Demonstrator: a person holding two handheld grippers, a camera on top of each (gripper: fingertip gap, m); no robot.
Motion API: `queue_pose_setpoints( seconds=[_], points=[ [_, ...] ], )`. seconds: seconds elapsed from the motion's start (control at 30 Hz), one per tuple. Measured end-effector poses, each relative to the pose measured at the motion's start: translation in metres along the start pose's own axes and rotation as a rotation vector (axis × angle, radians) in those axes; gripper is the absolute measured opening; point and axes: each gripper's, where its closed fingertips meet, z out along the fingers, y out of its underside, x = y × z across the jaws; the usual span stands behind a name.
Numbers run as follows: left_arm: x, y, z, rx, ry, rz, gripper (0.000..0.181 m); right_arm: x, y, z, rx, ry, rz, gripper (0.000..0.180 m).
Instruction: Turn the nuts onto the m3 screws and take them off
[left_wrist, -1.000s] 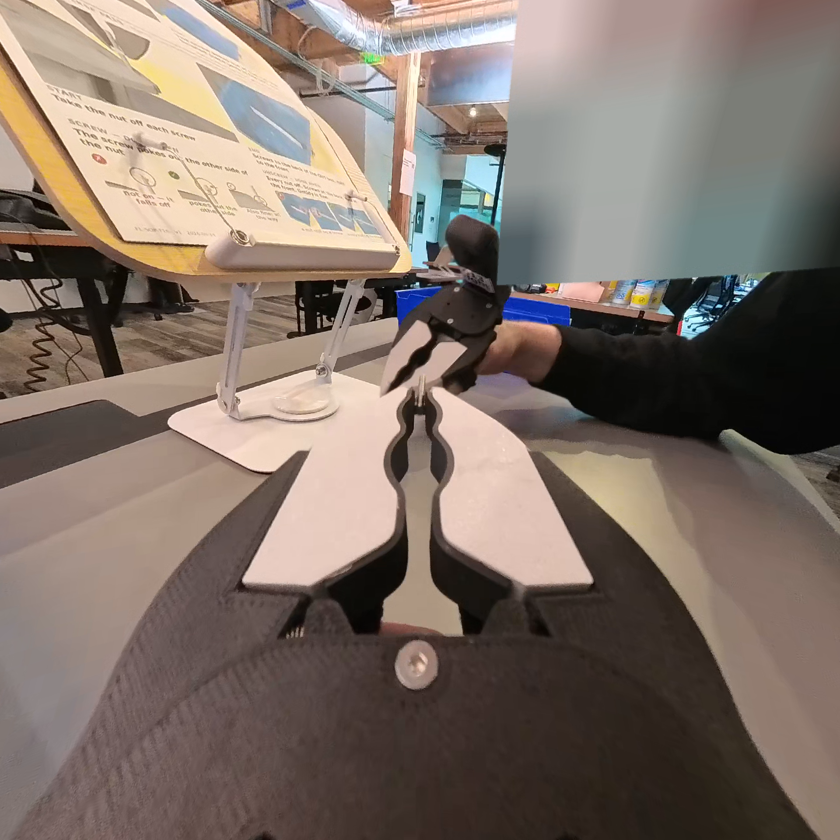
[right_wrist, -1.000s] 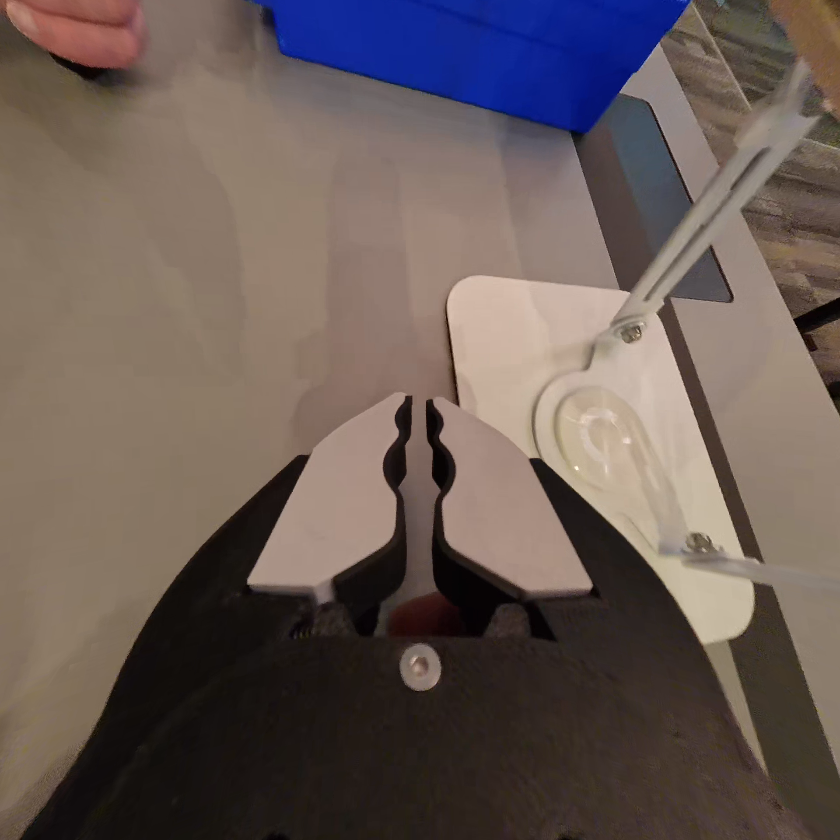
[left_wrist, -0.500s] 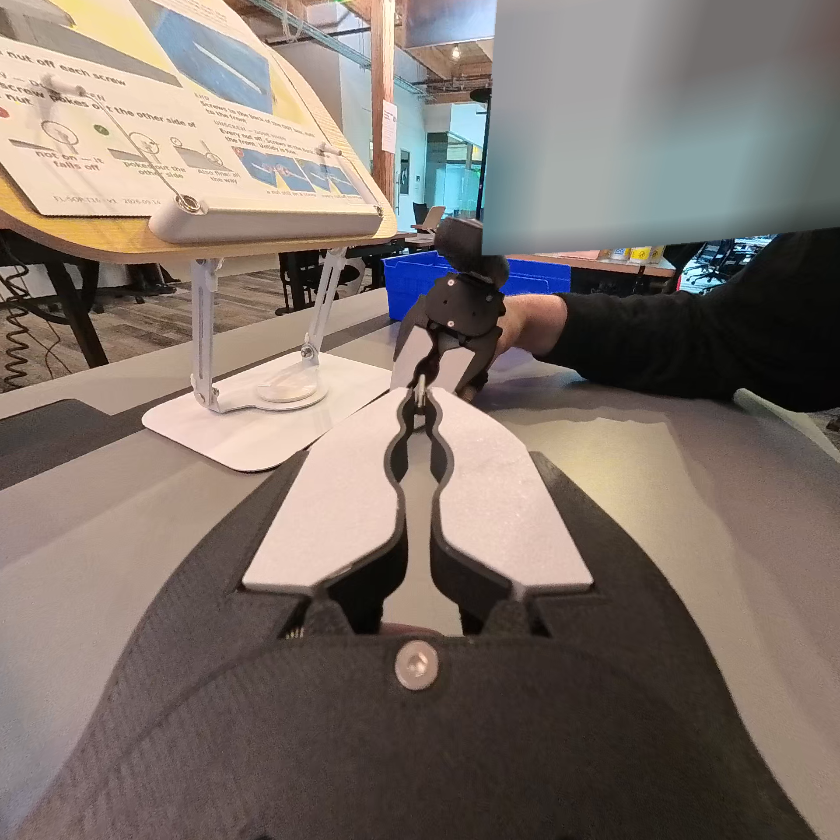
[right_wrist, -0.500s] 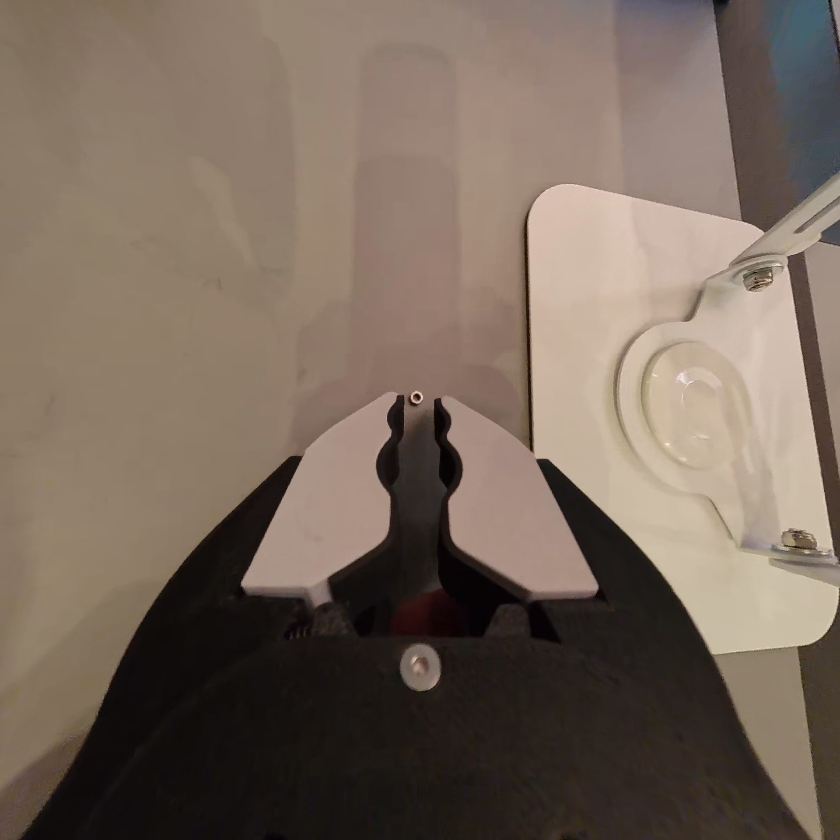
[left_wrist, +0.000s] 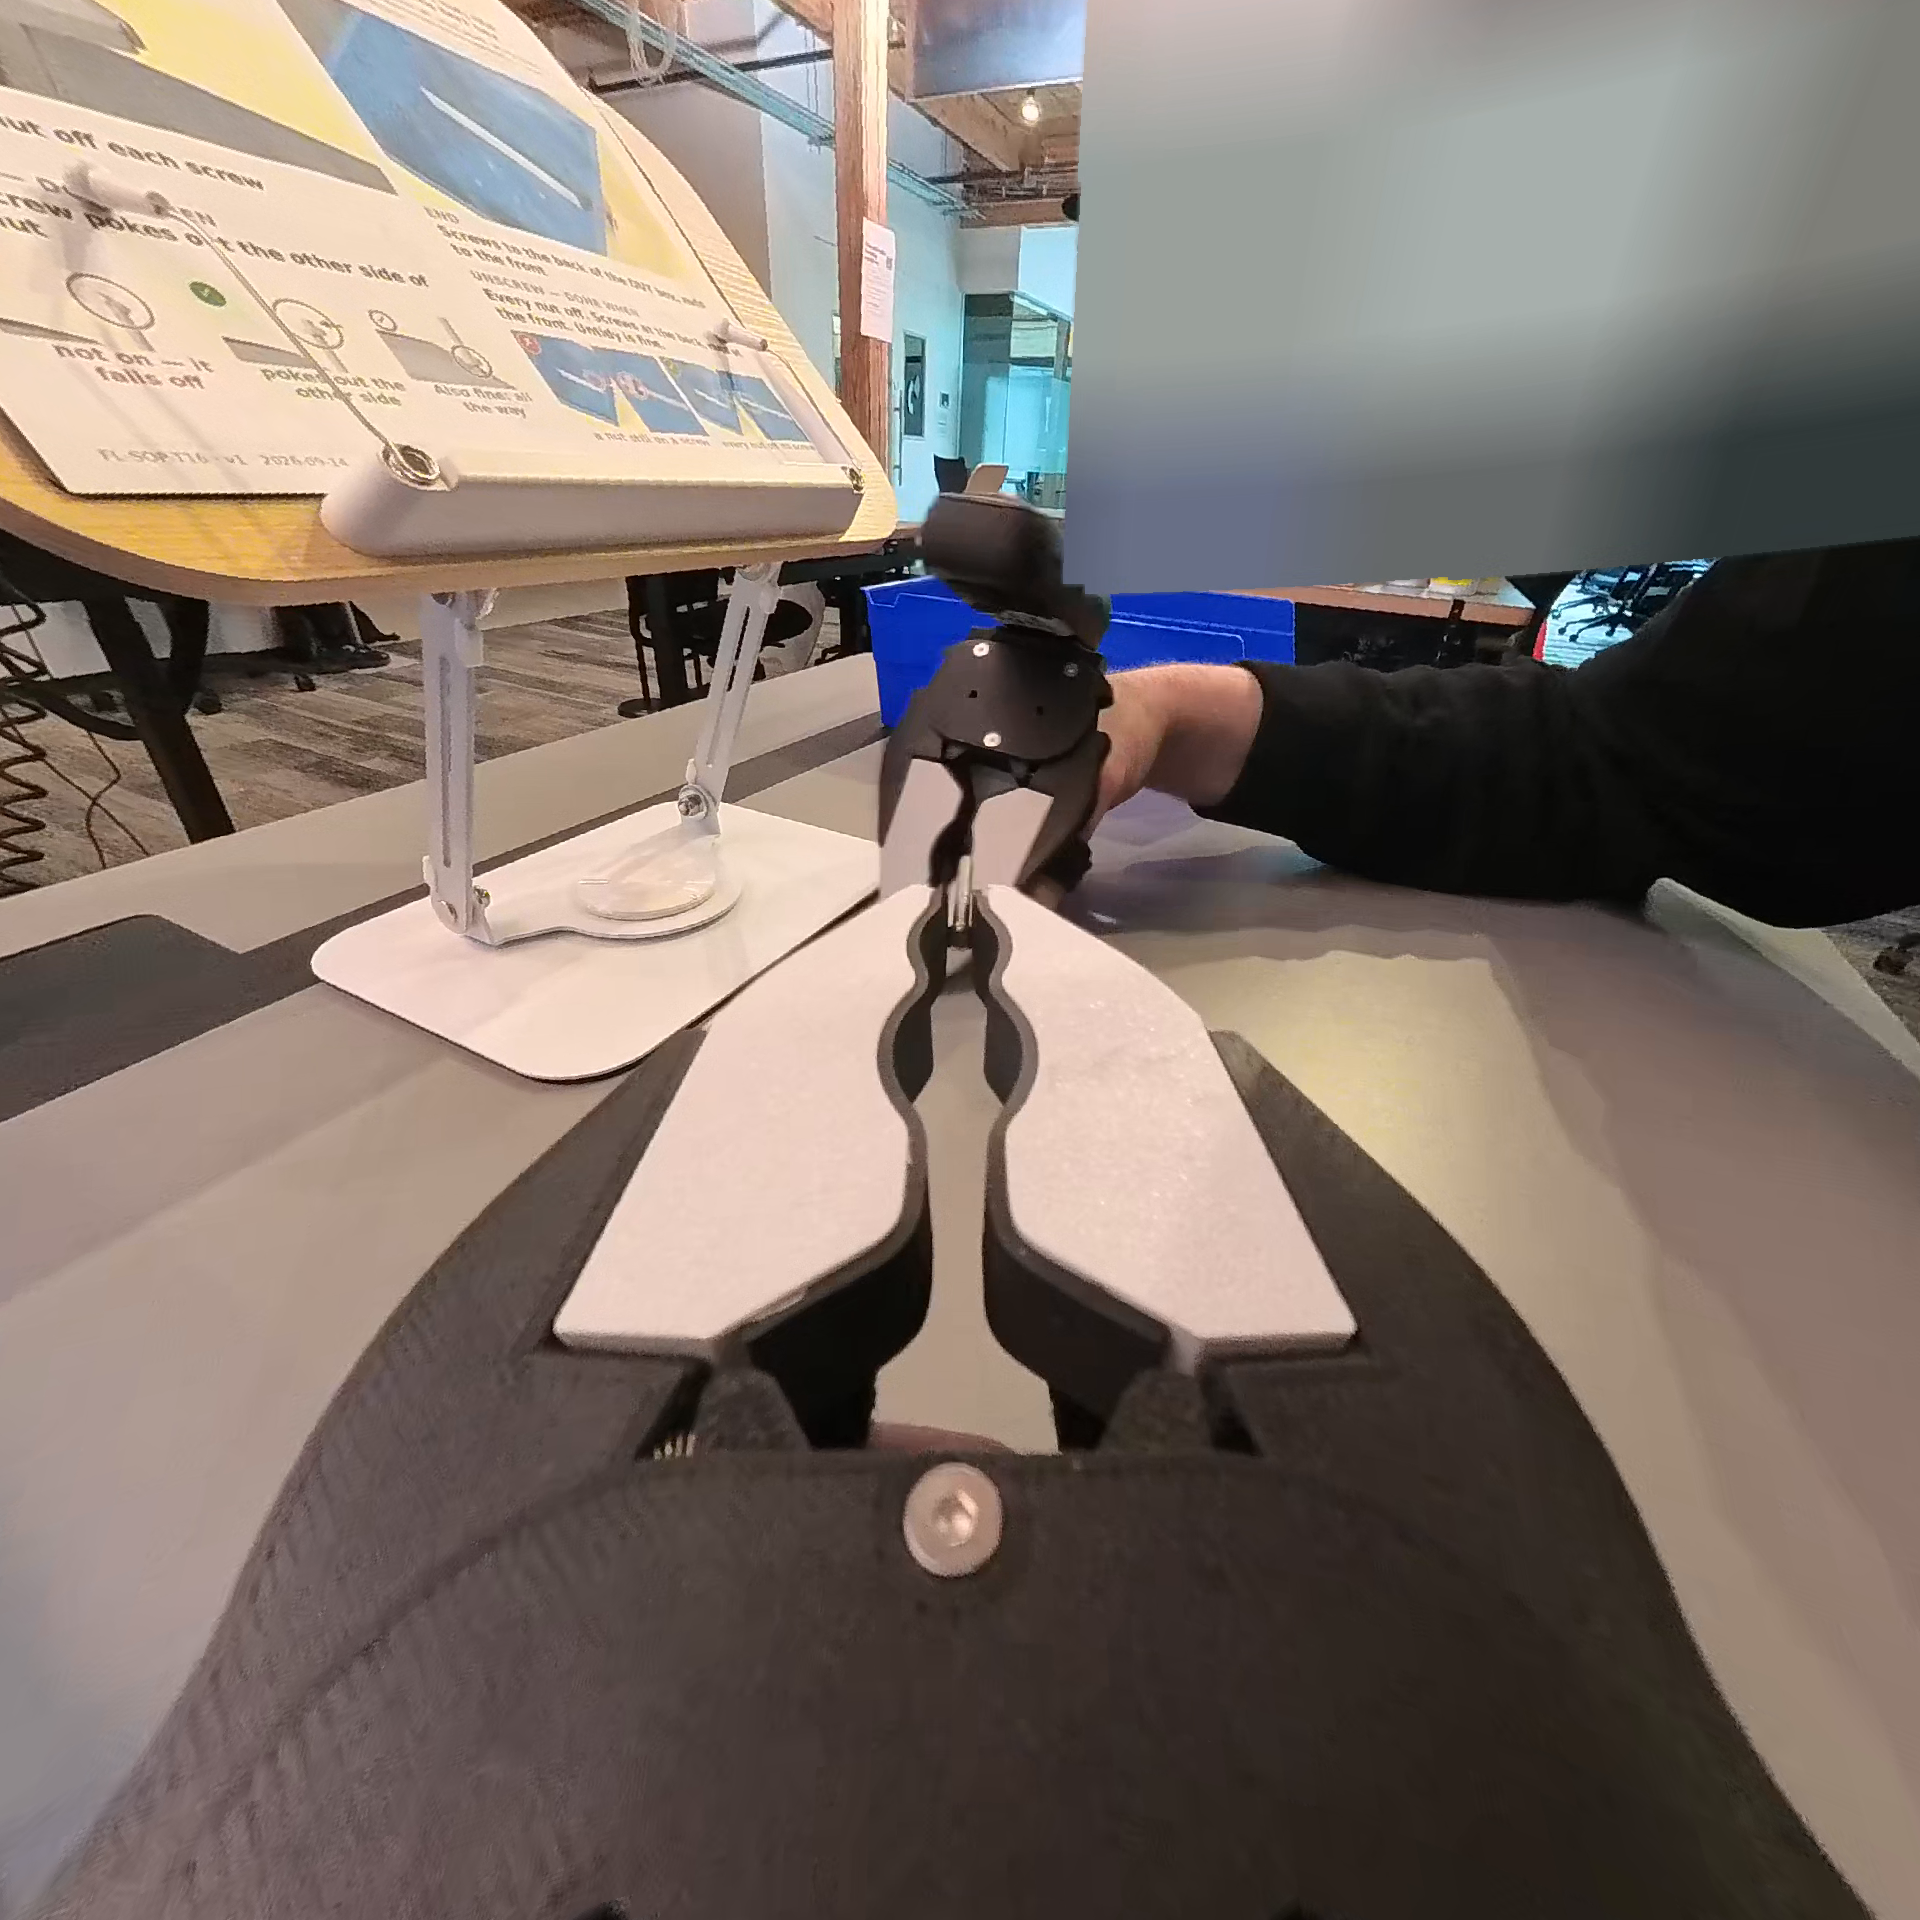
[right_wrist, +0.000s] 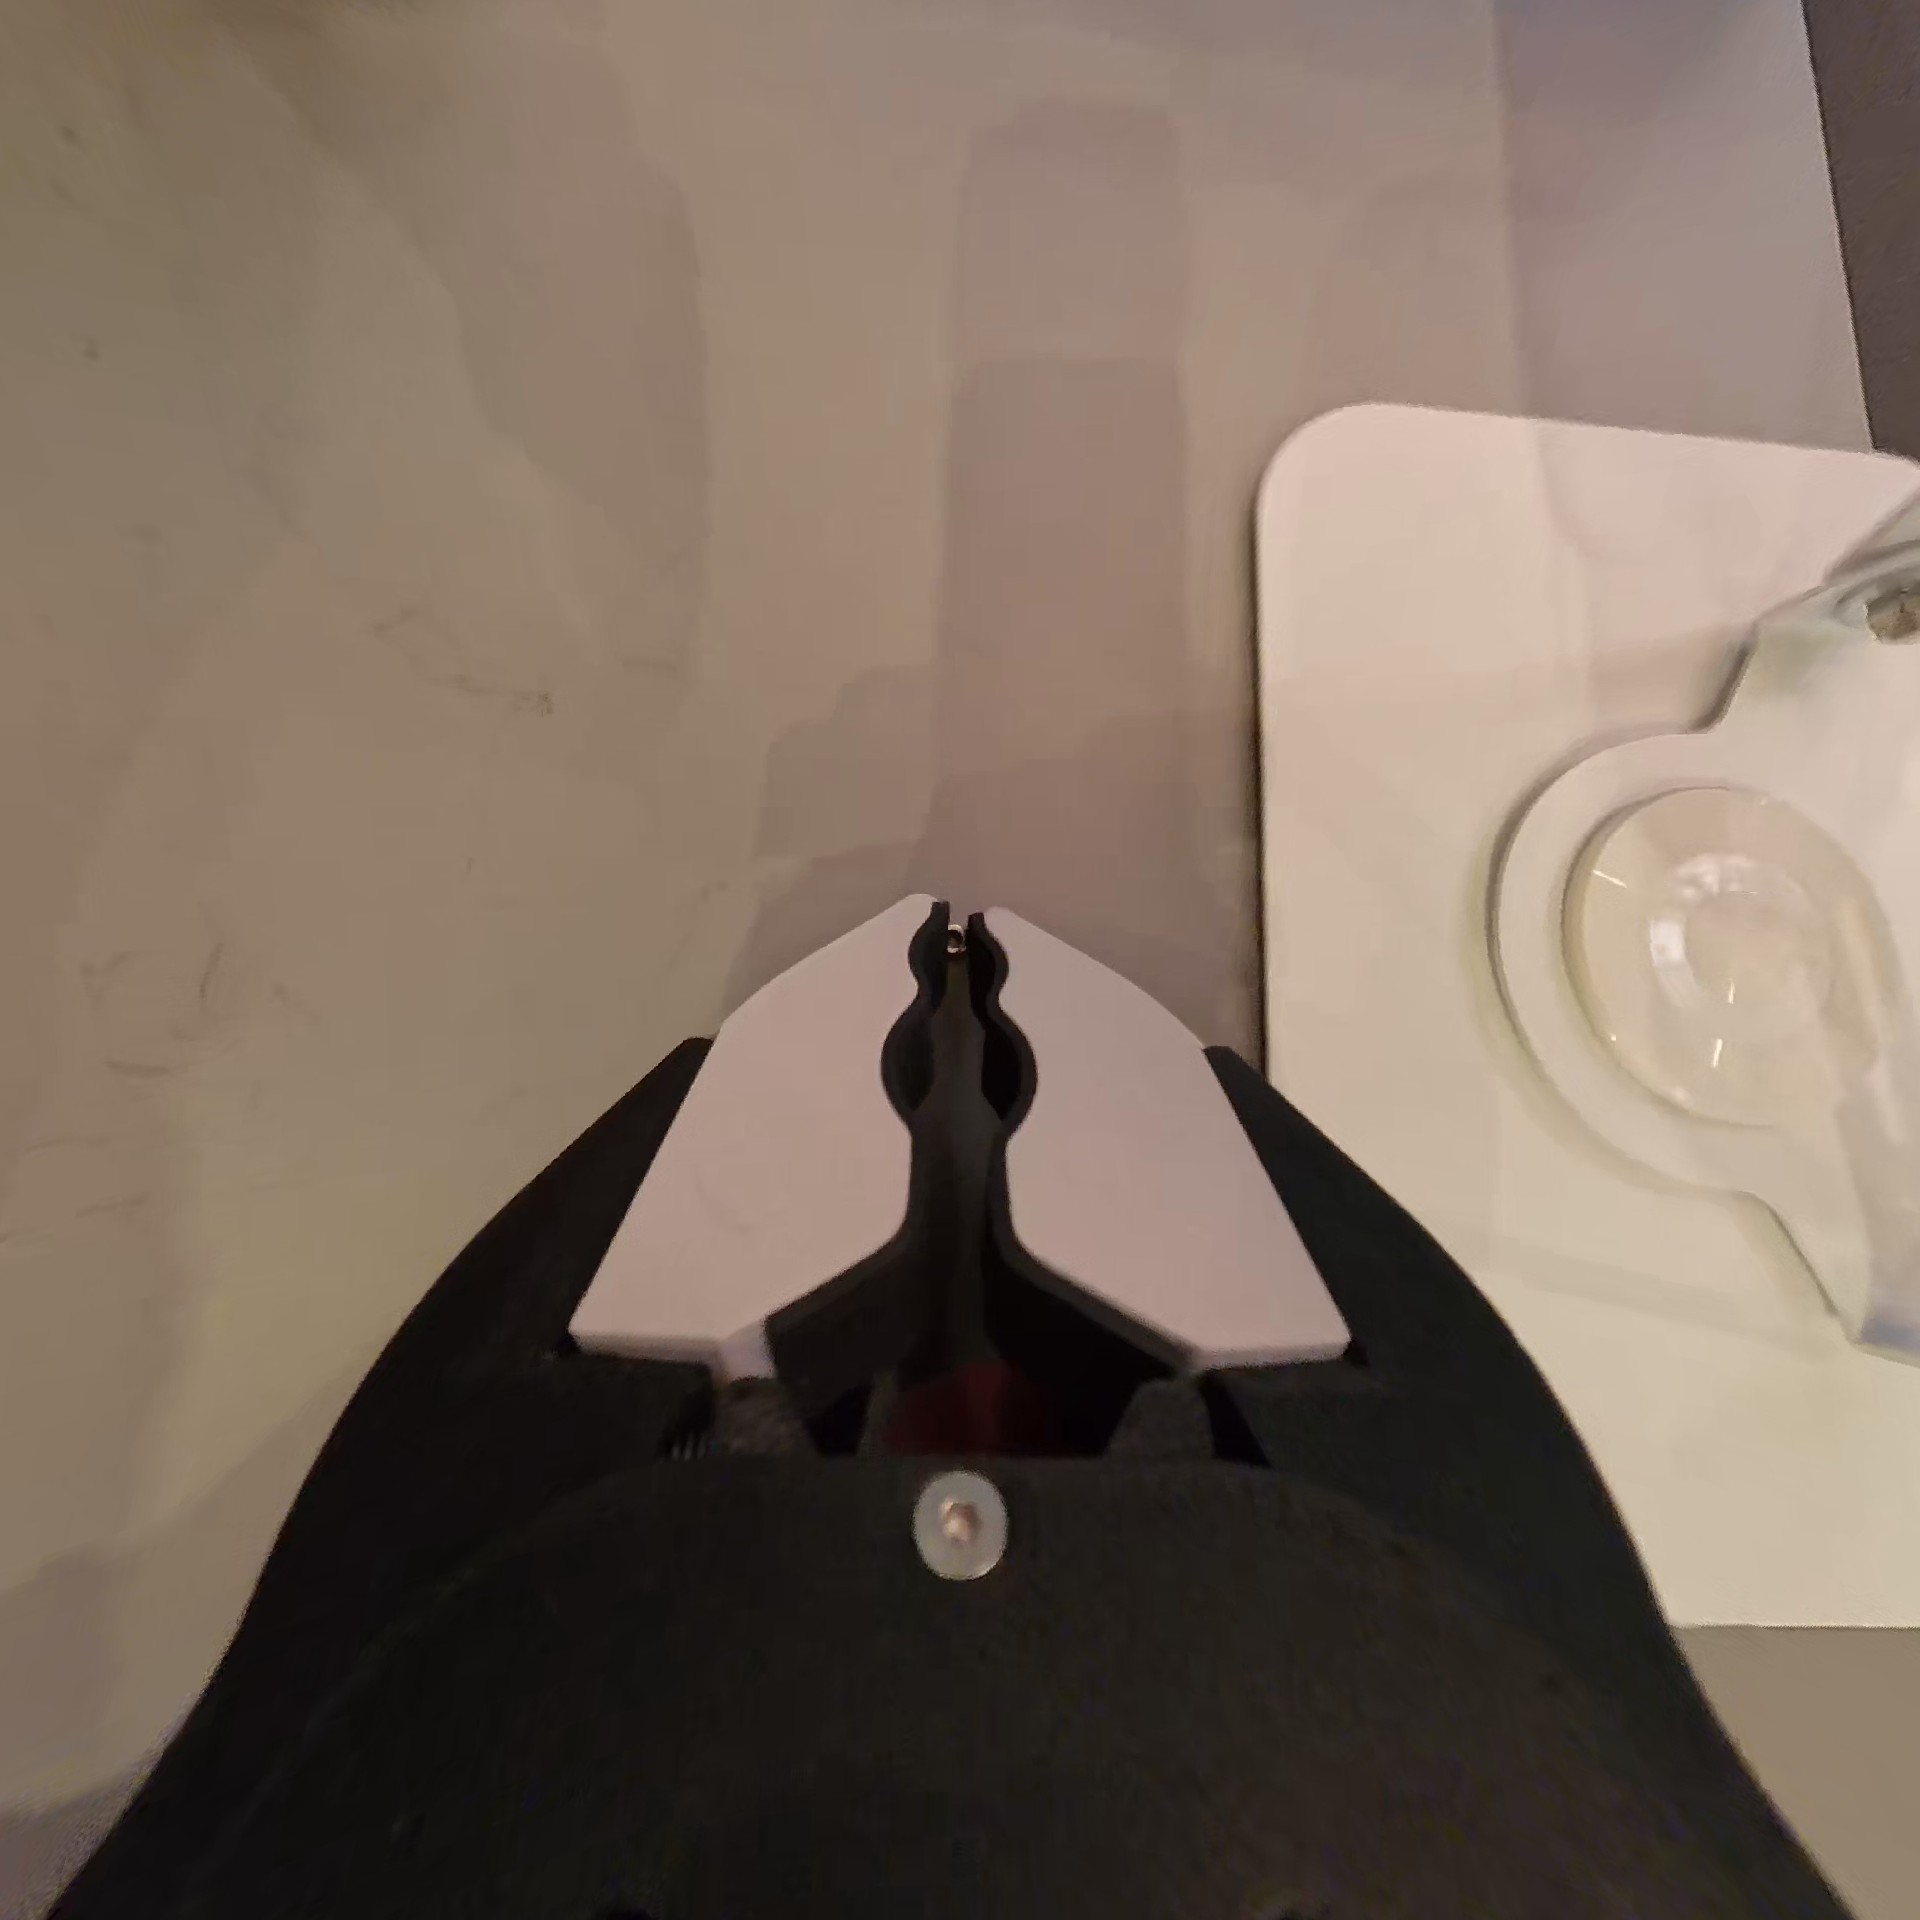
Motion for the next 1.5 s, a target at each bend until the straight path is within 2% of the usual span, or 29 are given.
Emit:
queue_pose_setpoints(
  seconds=[0.03, 0.27, 0.37, 1.03, 1.23, 1.5],
  points=[
    [0.000, 0.000, 0.000, -0.002, 0.002, 0.000, 0.004, -0.005, -0.001, 0.000, 0.004, -0.009, -0.027, 0.004],
    [0.004, 0.002, 0.002, -0.018, 0.016, 0.011, 0.004, -0.052, -0.012, 0.004, 0.028, -0.109, -0.189, 0.005],
    [0.006, 0.002, 0.002, -0.019, 0.023, 0.011, 0.004, -0.058, -0.010, 0.000, 0.026, -0.117, -0.205, 0.014],
    [0.008, 0.007, 0.007, -0.043, 0.050, 0.017, 0.004, -0.055, -0.009, 0.003, -0.064, -0.202, -0.089, 0.006],
    [0.007, 0.012, 0.009, -0.063, 0.050, 0.016, 0.004, -0.055, -0.009, 0.003, -0.117, -0.154, -0.098, 0.005],
    [0.007, 0.014, 0.009, -0.079, 0.052, 0.013, 0.004, -0.061, -0.020, 0.004, -0.017, -0.155, -0.087, 0.005]
  ],
)
